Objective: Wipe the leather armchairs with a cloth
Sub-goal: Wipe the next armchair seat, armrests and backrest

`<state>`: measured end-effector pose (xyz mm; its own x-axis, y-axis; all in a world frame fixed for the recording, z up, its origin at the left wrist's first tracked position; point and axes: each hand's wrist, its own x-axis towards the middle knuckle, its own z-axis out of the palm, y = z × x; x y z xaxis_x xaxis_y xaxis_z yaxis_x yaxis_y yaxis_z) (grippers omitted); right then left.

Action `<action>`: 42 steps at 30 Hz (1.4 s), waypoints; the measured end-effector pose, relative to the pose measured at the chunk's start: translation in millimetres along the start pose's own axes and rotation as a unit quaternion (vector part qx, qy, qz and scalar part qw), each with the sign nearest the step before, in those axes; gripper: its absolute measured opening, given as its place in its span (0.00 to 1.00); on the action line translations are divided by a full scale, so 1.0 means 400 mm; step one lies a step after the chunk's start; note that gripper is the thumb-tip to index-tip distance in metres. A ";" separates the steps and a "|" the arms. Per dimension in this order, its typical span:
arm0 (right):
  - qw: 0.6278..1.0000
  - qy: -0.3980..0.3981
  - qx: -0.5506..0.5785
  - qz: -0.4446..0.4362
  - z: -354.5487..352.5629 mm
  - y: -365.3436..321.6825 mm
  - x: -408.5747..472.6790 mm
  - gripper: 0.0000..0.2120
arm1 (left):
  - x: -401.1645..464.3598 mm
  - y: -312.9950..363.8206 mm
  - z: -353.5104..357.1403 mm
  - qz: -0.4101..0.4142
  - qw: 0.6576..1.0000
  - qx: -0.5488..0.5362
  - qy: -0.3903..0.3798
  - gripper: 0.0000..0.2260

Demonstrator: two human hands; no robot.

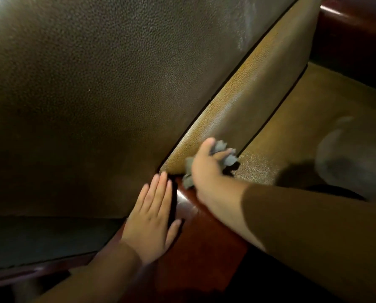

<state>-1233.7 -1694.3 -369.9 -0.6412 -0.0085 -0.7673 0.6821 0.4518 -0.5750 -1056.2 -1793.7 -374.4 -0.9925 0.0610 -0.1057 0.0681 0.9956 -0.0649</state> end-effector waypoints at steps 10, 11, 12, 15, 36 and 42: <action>0.999 0.019 0.018 0.041 0.042 0.029 0.023 0.55 | -0.068 0.003 0.030 -0.043 0.995 -0.088 -0.017 0.38; 0.999 0.014 0.015 0.047 0.030 0.036 0.034 0.55 | -0.066 0.002 0.031 -0.043 0.995 -0.090 -0.014 0.37; 0.999 0.020 0.019 0.046 0.020 0.040 0.044 0.54 | -0.066 0.001 0.032 -0.044 0.995 -0.093 -0.012 0.37; 0.998 0.047 0.025 0.027 0.022 0.032 0.030 0.51 | -0.067 -0.005 0.034 -0.044 0.993 -0.108 -0.009 0.37; 0.846 -0.047 -0.268 -0.459 0.007 0.026 -0.132 0.37 | -0.067 -0.008 0.025 -0.064 0.991 -0.121 0.003 0.35; 0.836 0.059 -0.206 -0.505 -0.071 -0.135 -0.159 0.35 | -0.073 -0.006 0.010 -0.058 0.989 -0.139 0.015 0.33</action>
<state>-1239.6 -1693.0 -281.9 -0.8637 -0.4944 0.0975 -0.3918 0.5371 -0.7470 -1026.9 -1798.2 -375.2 -0.9949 -0.0558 -0.0843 -0.0718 0.9771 0.2002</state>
